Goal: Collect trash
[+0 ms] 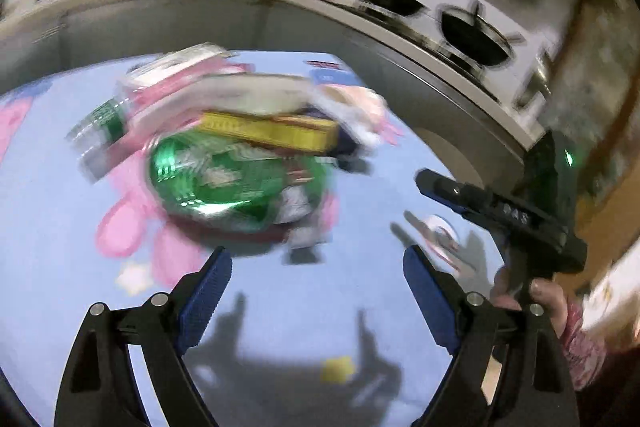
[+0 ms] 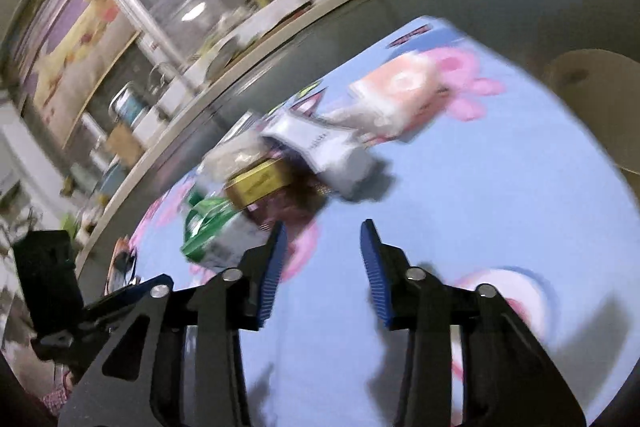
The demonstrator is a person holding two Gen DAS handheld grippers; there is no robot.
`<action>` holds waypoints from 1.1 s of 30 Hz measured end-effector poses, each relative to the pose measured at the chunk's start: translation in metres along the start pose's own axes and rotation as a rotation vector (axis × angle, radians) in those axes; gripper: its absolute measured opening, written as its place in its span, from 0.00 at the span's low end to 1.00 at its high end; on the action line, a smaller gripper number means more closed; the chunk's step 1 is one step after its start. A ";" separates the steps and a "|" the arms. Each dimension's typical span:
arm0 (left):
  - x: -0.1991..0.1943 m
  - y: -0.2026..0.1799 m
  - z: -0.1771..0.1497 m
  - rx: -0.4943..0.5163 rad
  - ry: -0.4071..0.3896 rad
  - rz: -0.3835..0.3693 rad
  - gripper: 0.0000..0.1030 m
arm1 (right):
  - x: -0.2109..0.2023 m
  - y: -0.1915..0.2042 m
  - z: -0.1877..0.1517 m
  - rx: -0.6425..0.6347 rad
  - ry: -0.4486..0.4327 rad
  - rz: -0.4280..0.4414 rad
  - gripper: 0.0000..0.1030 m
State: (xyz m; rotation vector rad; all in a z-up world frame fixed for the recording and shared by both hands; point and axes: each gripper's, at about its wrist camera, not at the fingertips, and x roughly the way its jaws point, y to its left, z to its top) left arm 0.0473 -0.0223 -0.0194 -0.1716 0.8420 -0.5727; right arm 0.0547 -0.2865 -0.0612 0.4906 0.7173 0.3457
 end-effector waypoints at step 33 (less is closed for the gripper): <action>0.005 0.124 0.007 -0.398 -0.041 0.098 0.83 | 0.101 0.131 -0.027 -0.208 0.230 0.212 0.30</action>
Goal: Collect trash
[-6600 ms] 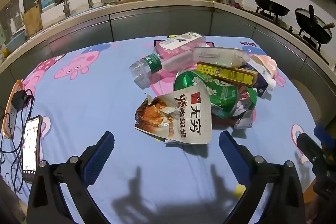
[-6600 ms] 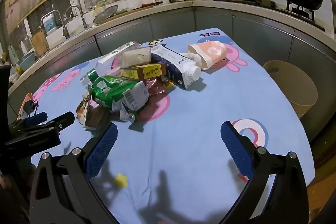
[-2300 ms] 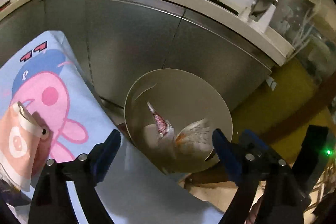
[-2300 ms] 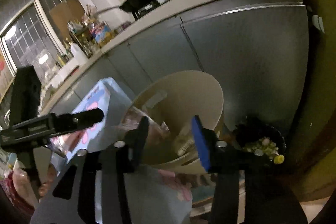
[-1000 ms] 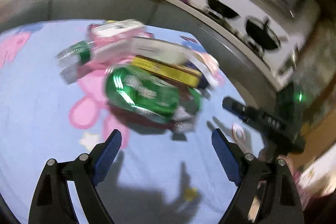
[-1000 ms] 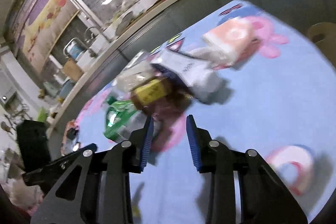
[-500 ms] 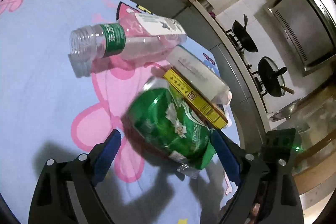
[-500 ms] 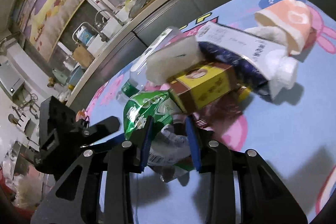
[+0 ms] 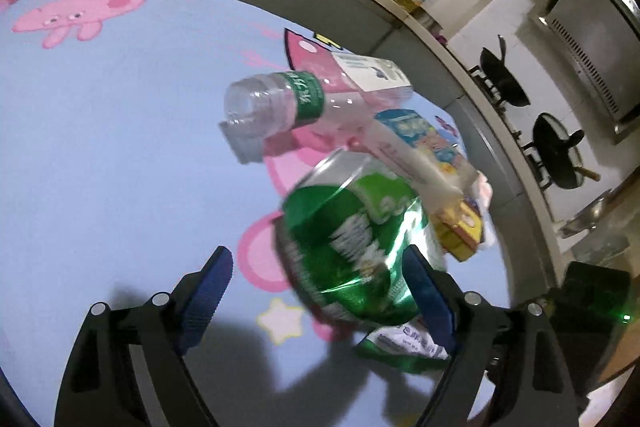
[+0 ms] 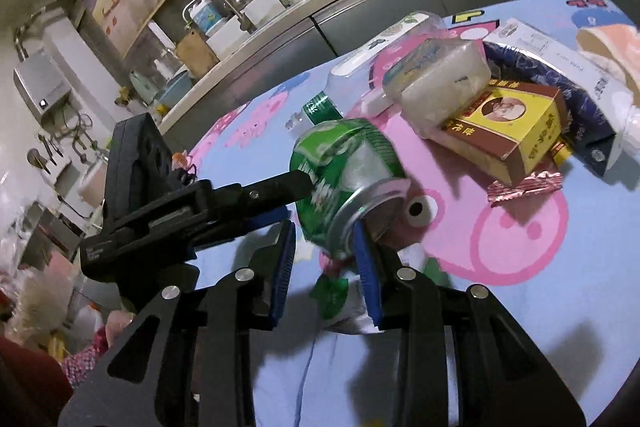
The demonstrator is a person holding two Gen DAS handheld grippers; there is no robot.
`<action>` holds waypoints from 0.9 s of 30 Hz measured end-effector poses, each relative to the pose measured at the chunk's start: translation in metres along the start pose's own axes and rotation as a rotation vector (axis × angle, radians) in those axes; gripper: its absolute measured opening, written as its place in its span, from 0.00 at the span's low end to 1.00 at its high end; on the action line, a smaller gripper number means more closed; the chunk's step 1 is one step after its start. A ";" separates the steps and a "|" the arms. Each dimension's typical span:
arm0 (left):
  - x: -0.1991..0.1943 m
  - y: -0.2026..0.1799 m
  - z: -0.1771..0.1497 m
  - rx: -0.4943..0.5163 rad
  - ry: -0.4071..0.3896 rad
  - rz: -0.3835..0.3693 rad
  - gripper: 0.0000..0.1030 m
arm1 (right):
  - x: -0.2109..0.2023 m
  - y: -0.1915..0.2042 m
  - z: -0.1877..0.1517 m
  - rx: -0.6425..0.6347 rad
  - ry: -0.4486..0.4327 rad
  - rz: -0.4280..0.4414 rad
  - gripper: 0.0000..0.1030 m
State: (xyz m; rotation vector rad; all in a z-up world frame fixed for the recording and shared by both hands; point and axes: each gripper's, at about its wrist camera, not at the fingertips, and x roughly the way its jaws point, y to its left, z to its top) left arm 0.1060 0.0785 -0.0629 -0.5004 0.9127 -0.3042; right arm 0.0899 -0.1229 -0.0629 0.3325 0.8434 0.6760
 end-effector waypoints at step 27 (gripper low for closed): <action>-0.019 0.018 -0.008 0.089 -0.066 0.205 0.83 | -0.012 -0.013 0.020 0.042 -0.042 -0.062 0.30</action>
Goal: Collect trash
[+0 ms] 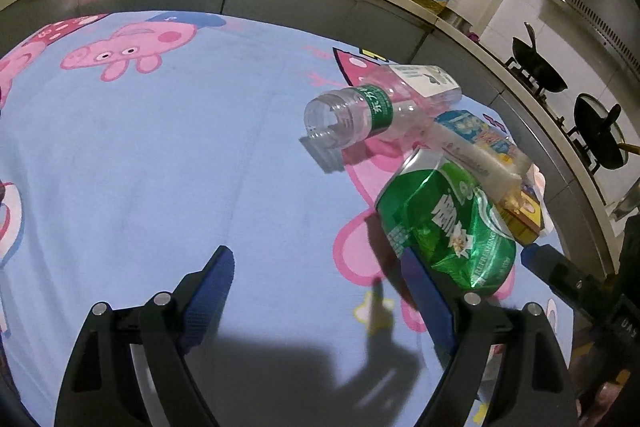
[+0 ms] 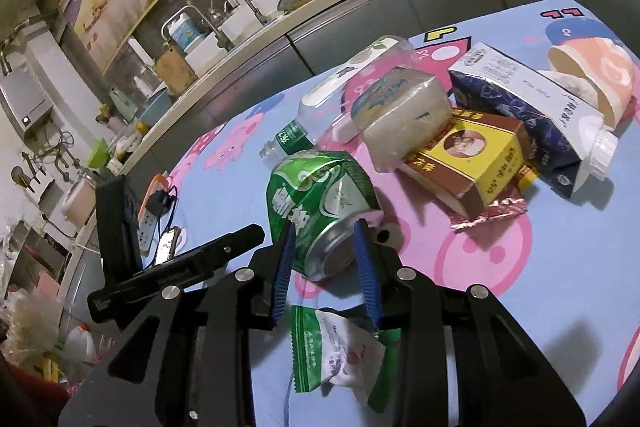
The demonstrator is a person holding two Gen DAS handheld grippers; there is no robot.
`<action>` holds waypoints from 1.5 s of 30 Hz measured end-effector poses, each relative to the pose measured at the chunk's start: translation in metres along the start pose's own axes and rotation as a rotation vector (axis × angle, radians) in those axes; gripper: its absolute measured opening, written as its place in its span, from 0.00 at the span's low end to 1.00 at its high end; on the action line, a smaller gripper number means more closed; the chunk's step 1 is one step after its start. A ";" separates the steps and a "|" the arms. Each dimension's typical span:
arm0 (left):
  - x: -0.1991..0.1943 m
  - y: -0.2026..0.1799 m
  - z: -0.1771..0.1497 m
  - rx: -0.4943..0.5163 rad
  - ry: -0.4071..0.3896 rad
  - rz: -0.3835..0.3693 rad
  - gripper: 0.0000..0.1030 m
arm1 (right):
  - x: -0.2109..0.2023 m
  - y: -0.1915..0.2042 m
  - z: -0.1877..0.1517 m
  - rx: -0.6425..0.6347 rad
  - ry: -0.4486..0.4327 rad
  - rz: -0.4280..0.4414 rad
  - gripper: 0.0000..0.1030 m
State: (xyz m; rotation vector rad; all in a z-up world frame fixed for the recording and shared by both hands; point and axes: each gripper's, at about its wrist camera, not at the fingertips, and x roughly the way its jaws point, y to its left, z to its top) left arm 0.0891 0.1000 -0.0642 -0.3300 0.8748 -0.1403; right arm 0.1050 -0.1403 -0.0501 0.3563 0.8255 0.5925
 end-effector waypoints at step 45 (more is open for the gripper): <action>-0.063 0.060 -0.012 -0.108 -0.076 0.091 0.85 | 0.075 0.050 0.018 0.014 0.154 0.213 0.39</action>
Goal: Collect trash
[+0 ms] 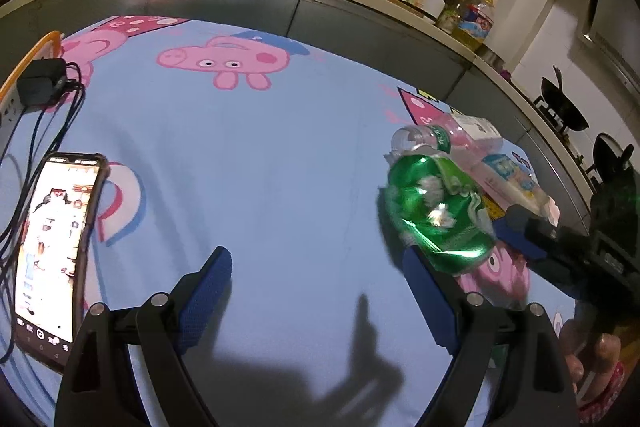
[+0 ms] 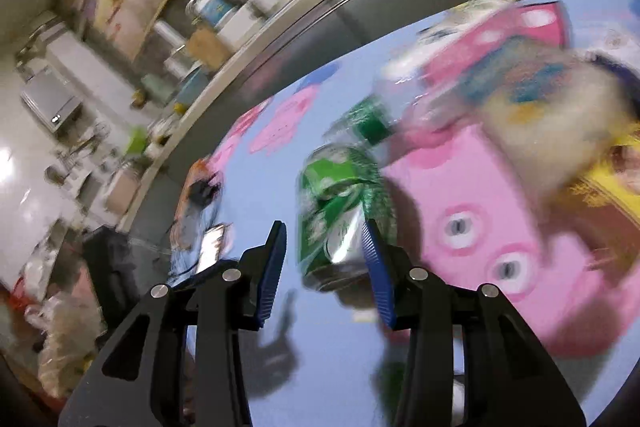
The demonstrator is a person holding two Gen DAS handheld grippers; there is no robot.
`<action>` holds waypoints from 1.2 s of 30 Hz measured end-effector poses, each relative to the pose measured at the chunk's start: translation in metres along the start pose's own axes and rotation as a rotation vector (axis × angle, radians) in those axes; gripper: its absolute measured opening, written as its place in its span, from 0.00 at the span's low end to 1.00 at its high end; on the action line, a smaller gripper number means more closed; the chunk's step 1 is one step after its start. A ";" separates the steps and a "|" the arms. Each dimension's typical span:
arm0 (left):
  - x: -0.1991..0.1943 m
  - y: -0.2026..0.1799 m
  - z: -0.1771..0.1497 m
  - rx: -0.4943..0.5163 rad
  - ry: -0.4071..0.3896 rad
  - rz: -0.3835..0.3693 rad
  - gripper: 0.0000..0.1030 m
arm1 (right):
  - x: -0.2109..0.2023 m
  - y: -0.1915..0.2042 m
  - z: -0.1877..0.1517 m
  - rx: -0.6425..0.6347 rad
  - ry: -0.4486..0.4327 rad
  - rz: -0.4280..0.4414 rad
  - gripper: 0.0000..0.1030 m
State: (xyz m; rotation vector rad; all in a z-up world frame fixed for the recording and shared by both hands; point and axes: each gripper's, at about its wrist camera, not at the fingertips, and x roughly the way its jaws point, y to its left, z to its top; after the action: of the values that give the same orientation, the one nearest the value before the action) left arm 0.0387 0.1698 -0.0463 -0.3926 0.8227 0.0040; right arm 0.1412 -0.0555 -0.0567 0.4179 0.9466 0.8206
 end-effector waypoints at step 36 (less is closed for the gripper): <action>0.057 -0.016 0.028 -0.109 0.154 -0.352 0.80 | 0.004 -0.018 -0.011 -0.050 0.031 -0.219 0.29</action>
State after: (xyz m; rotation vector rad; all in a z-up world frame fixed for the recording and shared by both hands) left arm 0.1001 0.1566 -0.0641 -0.6424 0.8985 -0.3131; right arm 0.1411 -0.0642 -0.0764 0.2531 0.9797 0.6511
